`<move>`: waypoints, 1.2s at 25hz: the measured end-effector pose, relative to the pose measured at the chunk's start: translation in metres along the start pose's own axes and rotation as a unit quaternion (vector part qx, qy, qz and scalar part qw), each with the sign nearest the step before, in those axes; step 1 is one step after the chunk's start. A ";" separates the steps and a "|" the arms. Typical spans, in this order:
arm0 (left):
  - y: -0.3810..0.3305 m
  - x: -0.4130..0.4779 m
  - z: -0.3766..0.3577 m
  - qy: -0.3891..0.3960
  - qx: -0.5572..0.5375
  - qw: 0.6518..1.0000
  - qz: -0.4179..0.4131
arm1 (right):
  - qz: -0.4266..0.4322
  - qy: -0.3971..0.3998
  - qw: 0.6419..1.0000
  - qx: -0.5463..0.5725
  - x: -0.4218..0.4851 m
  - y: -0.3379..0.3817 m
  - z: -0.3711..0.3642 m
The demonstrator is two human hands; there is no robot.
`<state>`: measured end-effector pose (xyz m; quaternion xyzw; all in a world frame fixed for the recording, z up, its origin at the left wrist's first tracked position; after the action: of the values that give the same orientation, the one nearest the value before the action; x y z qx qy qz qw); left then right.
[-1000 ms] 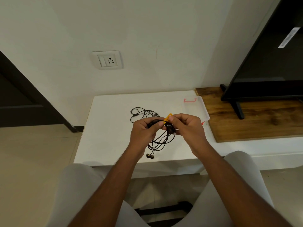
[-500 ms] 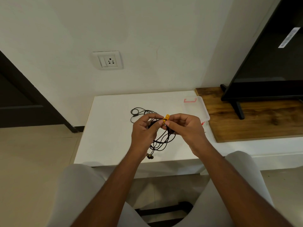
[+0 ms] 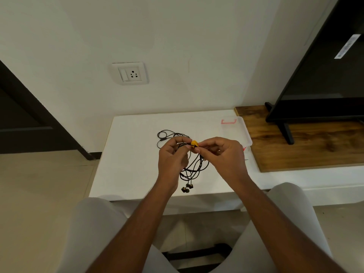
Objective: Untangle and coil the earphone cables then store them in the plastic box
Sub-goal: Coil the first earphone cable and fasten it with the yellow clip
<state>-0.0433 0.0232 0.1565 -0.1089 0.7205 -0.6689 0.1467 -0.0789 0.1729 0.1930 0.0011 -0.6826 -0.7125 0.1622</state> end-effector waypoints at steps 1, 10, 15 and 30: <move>-0.001 0.000 0.000 -0.003 0.004 1.000 -0.003 | 0.001 0.002 1.000 0.003 0.000 0.001 0.000; -0.006 -0.002 -0.003 0.026 0.095 0.995 -0.011 | -0.181 -0.026 0.958 0.221 0.000 -0.024 0.001; -0.011 -0.002 -0.006 0.046 0.109 0.993 -0.024 | -0.181 -0.039 0.958 0.217 0.000 -0.023 0.004; -0.010 0.000 -0.001 0.028 0.166 0.986 0.002 | 0.003 -0.003 1.000 -0.004 0.005 0.004 0.006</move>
<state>-0.0437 0.0232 0.1668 -0.0634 0.6035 -0.7817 0.1440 -0.0844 0.1777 0.1988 -0.0039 -0.6803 -0.7148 0.1620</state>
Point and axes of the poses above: each hand's wrist, its own x-axis towards the middle knuckle, its own z-axis out of the back of the hand, y = z × x, the point moved 8 cm from there along x, towards the middle knuckle, and after that the axes turned 13 degrees about x, right-handed, at the moved point
